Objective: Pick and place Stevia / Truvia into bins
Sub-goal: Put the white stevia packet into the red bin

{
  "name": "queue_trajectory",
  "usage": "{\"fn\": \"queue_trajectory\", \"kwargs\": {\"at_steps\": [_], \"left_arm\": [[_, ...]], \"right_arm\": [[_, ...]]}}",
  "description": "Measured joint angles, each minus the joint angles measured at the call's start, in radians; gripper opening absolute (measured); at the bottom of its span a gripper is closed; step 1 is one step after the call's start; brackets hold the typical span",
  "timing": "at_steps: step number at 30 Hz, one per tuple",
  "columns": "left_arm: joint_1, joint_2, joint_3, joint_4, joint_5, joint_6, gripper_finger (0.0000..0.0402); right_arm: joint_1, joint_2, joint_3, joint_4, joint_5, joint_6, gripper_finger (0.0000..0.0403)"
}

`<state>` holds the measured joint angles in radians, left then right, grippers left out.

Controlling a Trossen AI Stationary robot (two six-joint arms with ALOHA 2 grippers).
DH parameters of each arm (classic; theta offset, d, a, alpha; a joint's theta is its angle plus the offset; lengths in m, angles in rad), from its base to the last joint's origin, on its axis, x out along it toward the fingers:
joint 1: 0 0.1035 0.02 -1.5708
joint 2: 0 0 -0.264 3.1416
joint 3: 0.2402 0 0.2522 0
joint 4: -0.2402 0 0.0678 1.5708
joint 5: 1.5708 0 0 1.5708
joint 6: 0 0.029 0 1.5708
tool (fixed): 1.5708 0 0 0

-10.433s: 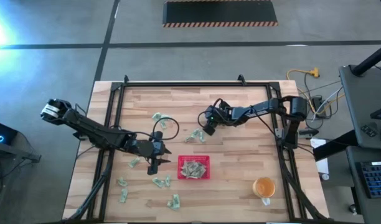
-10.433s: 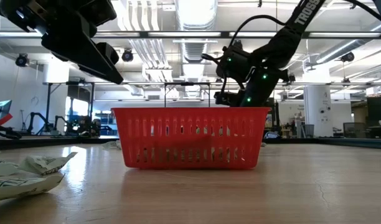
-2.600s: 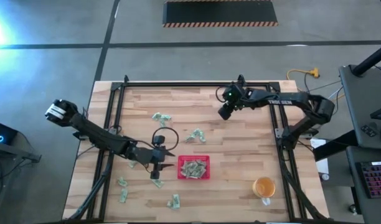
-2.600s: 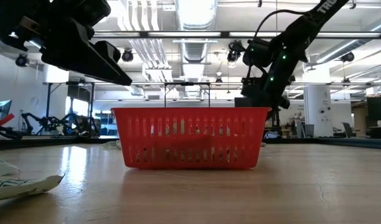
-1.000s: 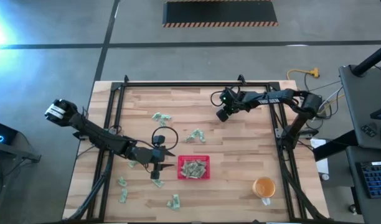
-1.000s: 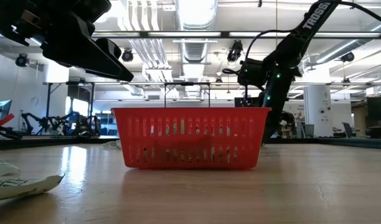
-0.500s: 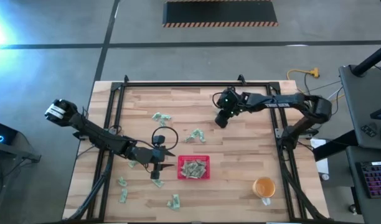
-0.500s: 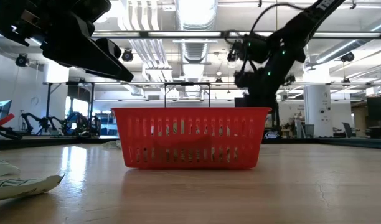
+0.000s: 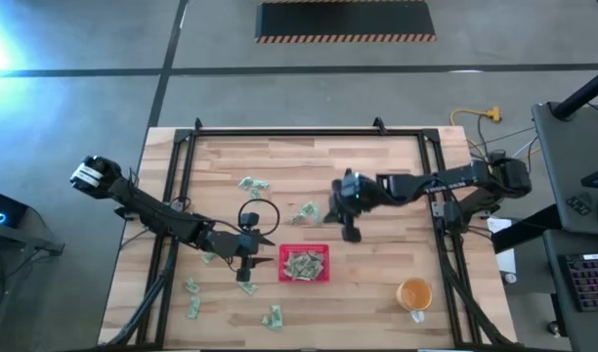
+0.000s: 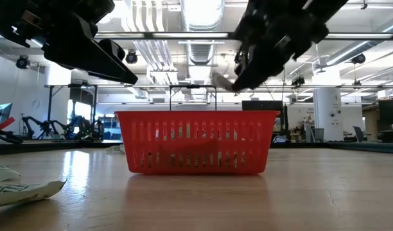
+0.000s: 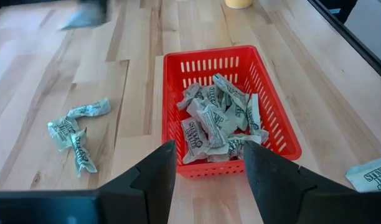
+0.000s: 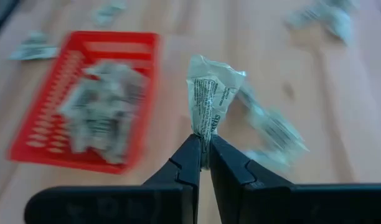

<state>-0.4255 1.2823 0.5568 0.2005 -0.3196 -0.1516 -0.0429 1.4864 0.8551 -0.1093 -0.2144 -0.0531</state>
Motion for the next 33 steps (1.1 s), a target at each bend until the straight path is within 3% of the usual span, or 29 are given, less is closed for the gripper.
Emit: {"fn": "queue_trajectory", "kwargs": {"at_steps": [6,15,29,33], "left_arm": [[0.0,0.0,0.0,0.0,0.0,0.0,0.0171],[0.0,0.0,0.0,0.0,0.0,-0.001,0.0171],[0.0,0.0,0.0,0.0,0.0,-0.002,0.0171],[0.0,0.0,0.0,0.0,0.0,-0.002,0.0171]], "right_arm": [[0.123,0.002,0.0,0.096,0.004,-0.06,0.002],[0.221,0.003,0.0,0.144,0.004,-0.055,0.002],[0.246,0.003,0.0,0.146,0.007,-0.03,0.0021],[0.248,0.003,-0.008,0.158,0.008,-0.019,0.004]]}}
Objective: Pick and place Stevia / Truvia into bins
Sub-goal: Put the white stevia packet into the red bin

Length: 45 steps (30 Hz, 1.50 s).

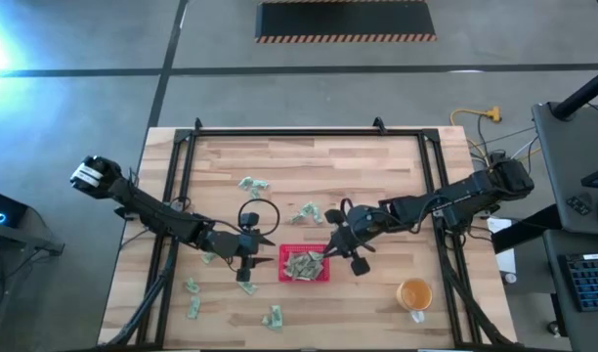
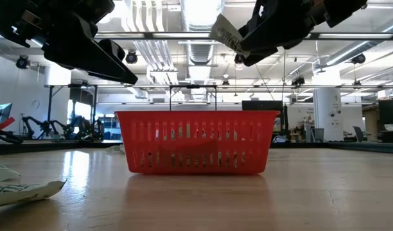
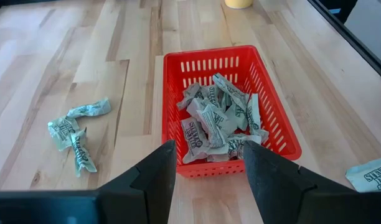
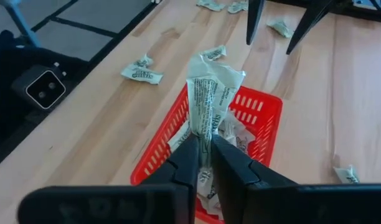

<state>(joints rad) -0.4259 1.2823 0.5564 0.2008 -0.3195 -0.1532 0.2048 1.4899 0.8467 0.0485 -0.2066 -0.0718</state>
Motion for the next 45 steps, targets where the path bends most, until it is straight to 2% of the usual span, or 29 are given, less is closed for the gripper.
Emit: {"fn": "queue_trajectory", "kwargs": {"at_steps": [11,16,19,28,33,45], "left_arm": [[-0.001,0.0,0.0,-0.021,0.014,-0.027,0.0171],[-0.005,0.0,0.0,-0.127,0.227,-0.167,0.0171],[-0.026,0.012,-0.001,-0.166,0.286,-0.252,0.0171],[-0.101,0.036,0.005,-0.166,0.3,-0.259,0.0171],[-0.133,0.042,0.005,-0.163,0.301,-0.213,0.0171],[-0.191,0.172,0.005,-0.166,0.281,-0.182,0.0171]], "right_arm": [[0.0,0.001,-0.028,0.047,0.0,0.02,0.0114],[0.0,0.001,-0.03,0.038,0.0,0.02,0.0127],[0.0,0.001,-0.03,0.036,-0.001,0.023,0.013],[0.0,0.001,-0.032,0.028,-0.003,0.043,0.012],[0.0,0.001,-0.032,0.026,-0.003,0.046,0.0116],[0.0,0.001,-0.032,0.009,-0.003,0.046,0.0114]]}}
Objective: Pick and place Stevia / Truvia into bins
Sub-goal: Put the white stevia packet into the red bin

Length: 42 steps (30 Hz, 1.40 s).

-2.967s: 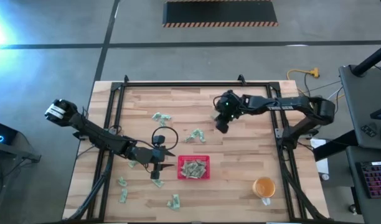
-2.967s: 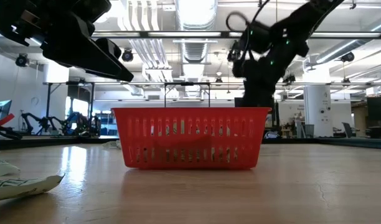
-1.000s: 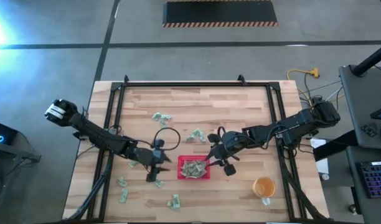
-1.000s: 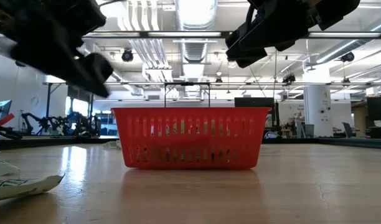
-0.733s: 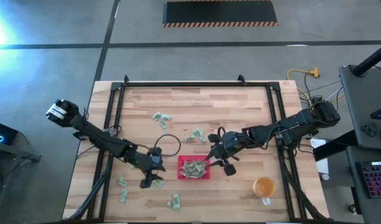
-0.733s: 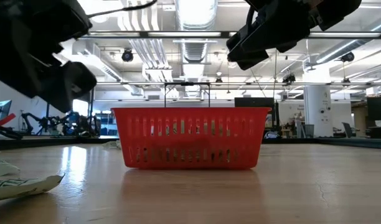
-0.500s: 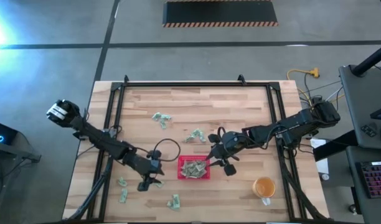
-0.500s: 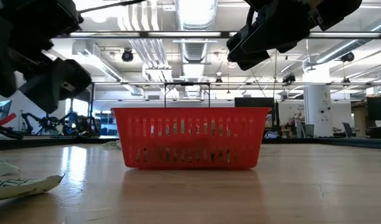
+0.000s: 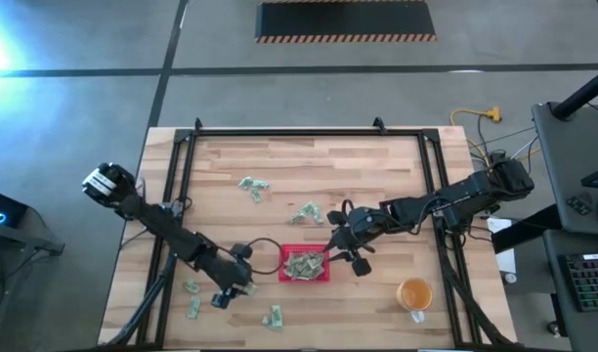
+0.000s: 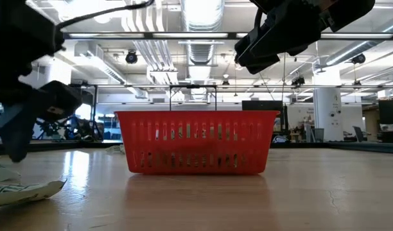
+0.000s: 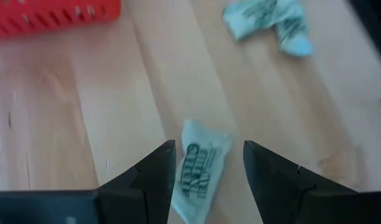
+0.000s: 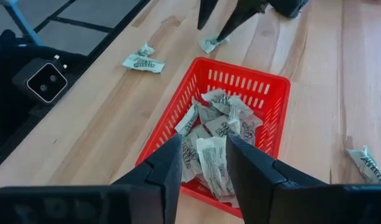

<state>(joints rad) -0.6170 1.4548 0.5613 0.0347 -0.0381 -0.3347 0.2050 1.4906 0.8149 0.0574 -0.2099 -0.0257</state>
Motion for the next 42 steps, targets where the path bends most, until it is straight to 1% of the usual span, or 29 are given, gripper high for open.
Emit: {"fn": "queue_trajectory", "kwargs": {"at_steps": [6,11,14,17,22,26,30,32,34,36,38,42], "left_arm": [[0.0,0.045,0.001,-0.016,-0.018,-0.02,0.0171],[0.0,0.045,0.002,-0.019,-0.02,-0.026,0.017],[0.0,0.041,0.002,-0.024,-0.02,-0.026,0.0161],[0.0,0.041,0.002,-0.032,-0.023,-0.026,0.0137],[0.001,0.04,0.002,-0.047,-0.029,-0.027,0.0082],[0.001,0.033,0.006,-0.058,-0.024,-0.027,0.0042],[0.001,0.016,0.018,-0.068,-0.012,-0.026,0.0012],[0.002,0.001,0.027,-0.061,-0.016,-0.026,0.0004],[0.002,-0.019,0.031,-0.06,-0.045,-0.026,0.0004],[0.002,-0.04,0.035,-0.06,-0.096,-0.025,0.0005],[0.002,-0.068,0.039,-0.056,-0.163,-0.008,0.0005],[0.002,-0.119,0.043,-0.011,-0.33,0.098,0.0006]], "right_arm": [[0.0,0.0,0.0,0.0,0.0,0.0,0.0105],[0.0,0.0,0.0,0.001,0.0,0.0,0.0098],[0.0,0.0,0.0,0.001,0.0,0.0,0.0098],[0.0,0.0,0.0,0.0,0.0,0.0,0.01],[0.0,0.0,0.0,0.001,0.0,0.0,0.0102],[0.0,0.0,0.0,0.001,0.0,0.0,0.0096],[0.0,0.0,0.0,0.001,0.0,0.0,0.009],[0.0,0.0,0.0,0.002,0.0,0.0,0.0087],[0.0,0.0,0.0,0.003,0.0,0.0,0.0085],[0.0,0.0,0.0,0.004,0.0,0.0,0.0084],[0.0,0.0,0.0,0.006,0.001,0.0,0.0084],[0.0,0.0,0.0,0.007,0.0,0.0,0.0088]]}}
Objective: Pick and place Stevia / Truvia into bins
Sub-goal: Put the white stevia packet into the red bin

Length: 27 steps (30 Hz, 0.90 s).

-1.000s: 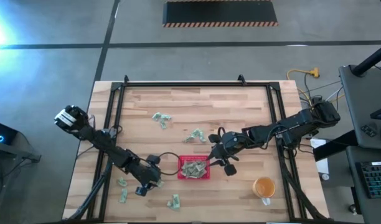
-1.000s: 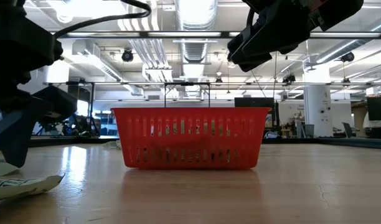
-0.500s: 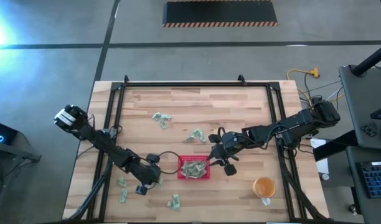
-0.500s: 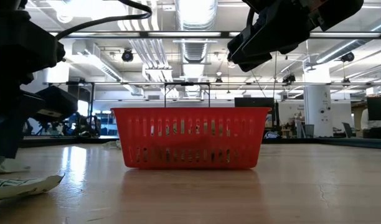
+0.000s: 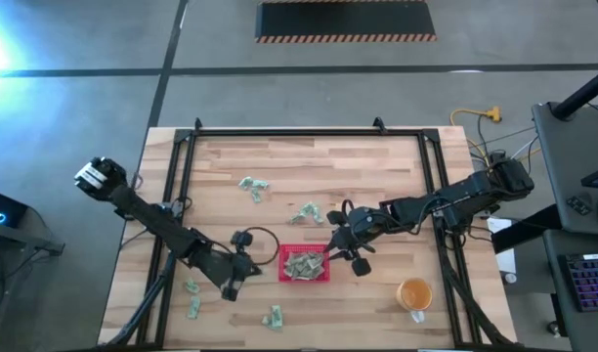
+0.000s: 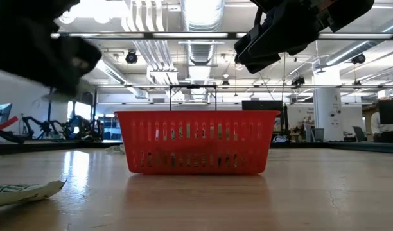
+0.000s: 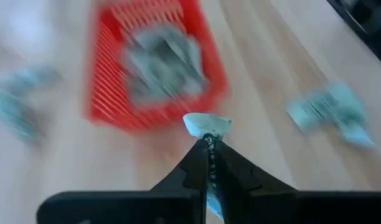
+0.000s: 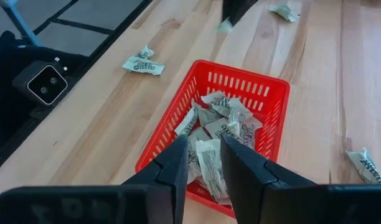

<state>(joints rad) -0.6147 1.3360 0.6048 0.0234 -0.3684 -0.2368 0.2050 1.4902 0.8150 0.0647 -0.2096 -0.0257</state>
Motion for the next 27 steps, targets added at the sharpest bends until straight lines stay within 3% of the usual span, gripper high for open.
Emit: {"fn": "queue_trajectory", "kwargs": {"at_steps": [6,12,21,27], "left_arm": [[0.009,0.007,-0.007,0.279,-0.213,0.267,0.0006],[0.054,0.101,-0.009,0.463,-0.212,0.425,0.0006],[0.137,0.286,0.004,0.657,-0.205,0.428,0.0006],[0.161,0.353,0.04,0.657,-0.136,0.428,0.0006]], "right_arm": [[0.0,0.0,0.0,0.002,0.0,0.007,0.0084],[0.0,0.0,0.0,0.0,0.0,0.023,0.0077],[0.0,0.0,0.0,-0.001,0.0,0.023,0.0085],[0.0,0.0,0.0,-0.001,0.0,0.023,0.0089]]}}
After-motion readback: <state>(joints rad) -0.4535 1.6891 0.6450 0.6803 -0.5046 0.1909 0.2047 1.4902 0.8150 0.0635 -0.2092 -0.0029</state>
